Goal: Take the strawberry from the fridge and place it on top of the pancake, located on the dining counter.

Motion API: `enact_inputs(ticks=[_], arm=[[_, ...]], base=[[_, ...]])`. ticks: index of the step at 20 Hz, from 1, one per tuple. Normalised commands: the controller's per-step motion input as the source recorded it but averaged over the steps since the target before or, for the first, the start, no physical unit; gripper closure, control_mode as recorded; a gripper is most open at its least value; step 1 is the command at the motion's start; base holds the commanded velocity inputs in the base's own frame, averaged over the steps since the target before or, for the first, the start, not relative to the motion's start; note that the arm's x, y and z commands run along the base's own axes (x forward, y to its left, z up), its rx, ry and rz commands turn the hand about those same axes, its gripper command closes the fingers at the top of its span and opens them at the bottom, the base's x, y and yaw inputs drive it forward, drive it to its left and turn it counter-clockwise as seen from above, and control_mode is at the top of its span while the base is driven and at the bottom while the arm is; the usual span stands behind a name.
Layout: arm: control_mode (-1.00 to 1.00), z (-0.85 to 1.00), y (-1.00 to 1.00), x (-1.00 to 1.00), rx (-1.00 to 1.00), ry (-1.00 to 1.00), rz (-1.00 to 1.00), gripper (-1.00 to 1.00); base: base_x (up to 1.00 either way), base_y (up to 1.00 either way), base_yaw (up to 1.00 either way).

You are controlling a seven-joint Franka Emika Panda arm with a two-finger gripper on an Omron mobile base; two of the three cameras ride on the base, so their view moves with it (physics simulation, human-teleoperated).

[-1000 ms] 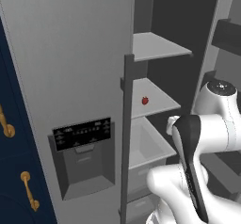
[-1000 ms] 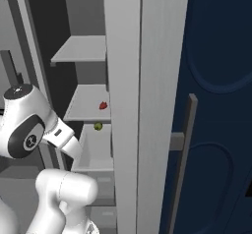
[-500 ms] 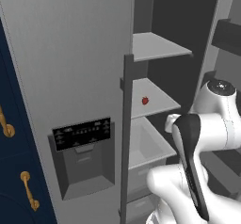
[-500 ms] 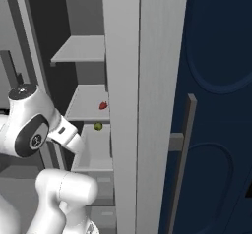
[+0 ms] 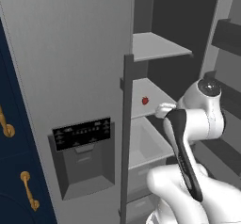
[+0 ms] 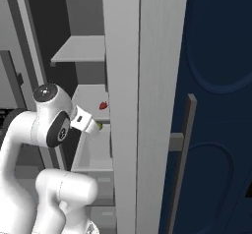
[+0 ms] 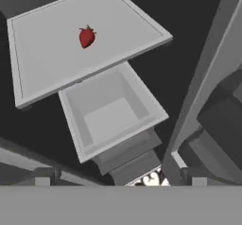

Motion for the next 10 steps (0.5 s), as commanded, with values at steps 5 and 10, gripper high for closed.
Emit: enact_inputs(ticks=[5, 10], arm=[[-1.0, -0.04, -0.01, 1.0, 0.0, -0.16, 0.01, -1.0], [-1.0, -0.01, 0.01, 0.99, -0.02, 0.04, 0.05, -1.0]], base=[[0.0, 0.0, 0.0], [0.0, 0.0, 0.0]])
